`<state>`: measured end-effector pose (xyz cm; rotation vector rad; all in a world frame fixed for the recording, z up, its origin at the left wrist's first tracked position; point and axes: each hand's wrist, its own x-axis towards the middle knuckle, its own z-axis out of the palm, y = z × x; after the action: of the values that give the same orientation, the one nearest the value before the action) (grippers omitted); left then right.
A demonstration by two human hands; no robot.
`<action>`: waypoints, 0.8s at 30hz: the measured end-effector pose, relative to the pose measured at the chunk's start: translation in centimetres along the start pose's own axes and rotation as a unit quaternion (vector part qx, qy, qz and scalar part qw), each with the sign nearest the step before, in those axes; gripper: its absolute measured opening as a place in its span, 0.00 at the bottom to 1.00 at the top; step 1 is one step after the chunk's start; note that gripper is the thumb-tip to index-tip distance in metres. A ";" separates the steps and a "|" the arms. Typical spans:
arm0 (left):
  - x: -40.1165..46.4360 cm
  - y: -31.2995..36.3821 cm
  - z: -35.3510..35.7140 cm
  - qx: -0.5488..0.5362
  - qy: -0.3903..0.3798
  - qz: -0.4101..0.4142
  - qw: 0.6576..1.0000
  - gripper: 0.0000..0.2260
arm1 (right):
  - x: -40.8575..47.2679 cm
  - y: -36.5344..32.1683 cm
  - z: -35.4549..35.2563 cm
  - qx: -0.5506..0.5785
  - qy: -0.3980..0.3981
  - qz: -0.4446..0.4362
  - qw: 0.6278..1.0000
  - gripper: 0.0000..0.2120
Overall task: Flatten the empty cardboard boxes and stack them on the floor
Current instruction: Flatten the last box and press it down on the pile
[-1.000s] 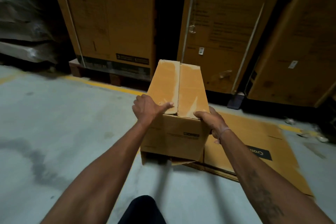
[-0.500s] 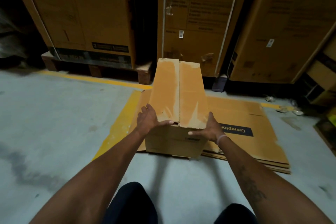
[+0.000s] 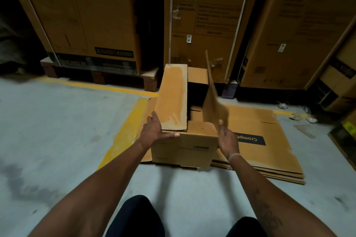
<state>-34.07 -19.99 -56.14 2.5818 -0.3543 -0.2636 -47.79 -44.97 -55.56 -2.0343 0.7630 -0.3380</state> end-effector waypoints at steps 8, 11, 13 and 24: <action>0.2 -0.3 0.3 -0.054 -0.022 -0.001 0.998 0.66 | 0.5 1.6 0.7 0.241 0.028 0.247 0.938 0.39; 0.2 -0.5 0.3 -0.058 -0.027 -0.001 0.998 0.67 | 0.3 0.4 0.1 0.354 0.100 0.354 0.860 0.36; 0.1 -0.7 0.5 -0.058 -0.034 -0.007 0.998 0.68 | 0.3 -0.1 -0.5 0.253 0.160 0.383 0.874 0.54; -0.5 -1.6 1.3 -0.063 -0.001 -0.021 0.998 0.57 | 4.5 0.1 2.5 -0.171 -0.067 0.022 0.983 0.29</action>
<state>-34.51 -19.14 -57.96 2.4670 -0.2759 -0.2929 -43.09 -46.19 -57.25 -2.3296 0.8252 -0.0425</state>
